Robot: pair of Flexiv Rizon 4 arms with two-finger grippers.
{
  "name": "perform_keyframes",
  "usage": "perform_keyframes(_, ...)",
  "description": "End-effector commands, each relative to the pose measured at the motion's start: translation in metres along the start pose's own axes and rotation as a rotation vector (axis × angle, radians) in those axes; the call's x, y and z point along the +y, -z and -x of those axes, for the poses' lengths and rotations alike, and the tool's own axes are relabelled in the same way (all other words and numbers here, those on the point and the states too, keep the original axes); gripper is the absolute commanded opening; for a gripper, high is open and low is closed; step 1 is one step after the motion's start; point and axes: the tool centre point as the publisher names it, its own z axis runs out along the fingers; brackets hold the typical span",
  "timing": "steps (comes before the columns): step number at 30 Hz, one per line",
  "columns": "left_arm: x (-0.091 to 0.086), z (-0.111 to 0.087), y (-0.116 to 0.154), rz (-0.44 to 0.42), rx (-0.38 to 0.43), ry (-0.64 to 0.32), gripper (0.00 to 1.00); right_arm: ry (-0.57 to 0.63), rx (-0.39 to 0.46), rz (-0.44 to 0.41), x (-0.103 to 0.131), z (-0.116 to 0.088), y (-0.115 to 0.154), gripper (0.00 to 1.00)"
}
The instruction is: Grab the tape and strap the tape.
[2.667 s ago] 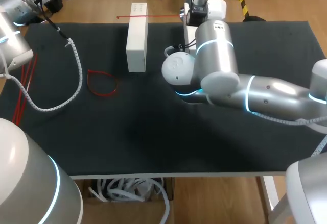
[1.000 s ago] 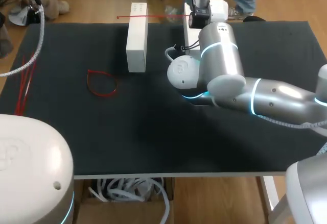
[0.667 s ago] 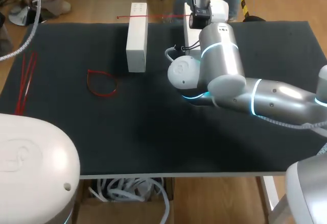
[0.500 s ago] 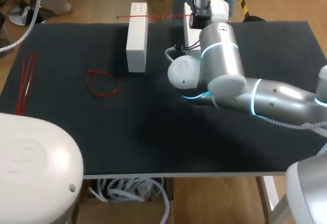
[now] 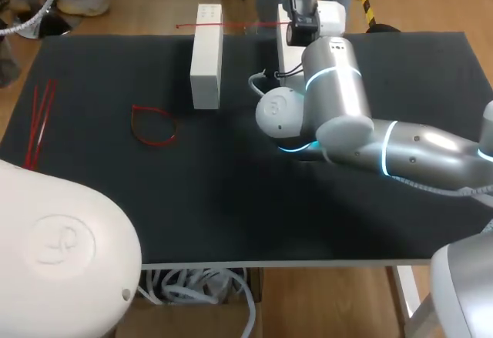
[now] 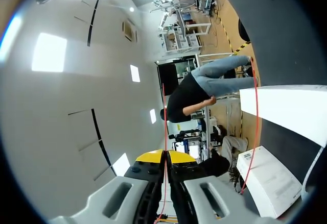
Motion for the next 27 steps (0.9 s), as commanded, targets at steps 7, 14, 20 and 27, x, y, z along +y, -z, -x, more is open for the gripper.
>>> perform_keyframes(7,-0.007,0.004,-0.006,0.151,0.098,0.032,0.0,0.016,0.001,-0.018,0.006,-0.003,0.003,0.0)
perform_keyframes(14,-0.01,0.001,-0.011,0.195,0.136,0.045,0.0,0.028,0.009,-0.025,0.005,-0.004,0.004,0.0)
perform_keyframes(20,-0.01,-0.001,-0.016,0.219,0.16,0.063,0.0,0.037,0.012,-0.027,0.005,-0.005,0.006,0.0)
perform_keyframes(27,-0.013,0.0,-0.022,0.245,0.172,0.068,0.0,0.046,0.018,-0.033,0.006,-0.006,0.008,0.0)
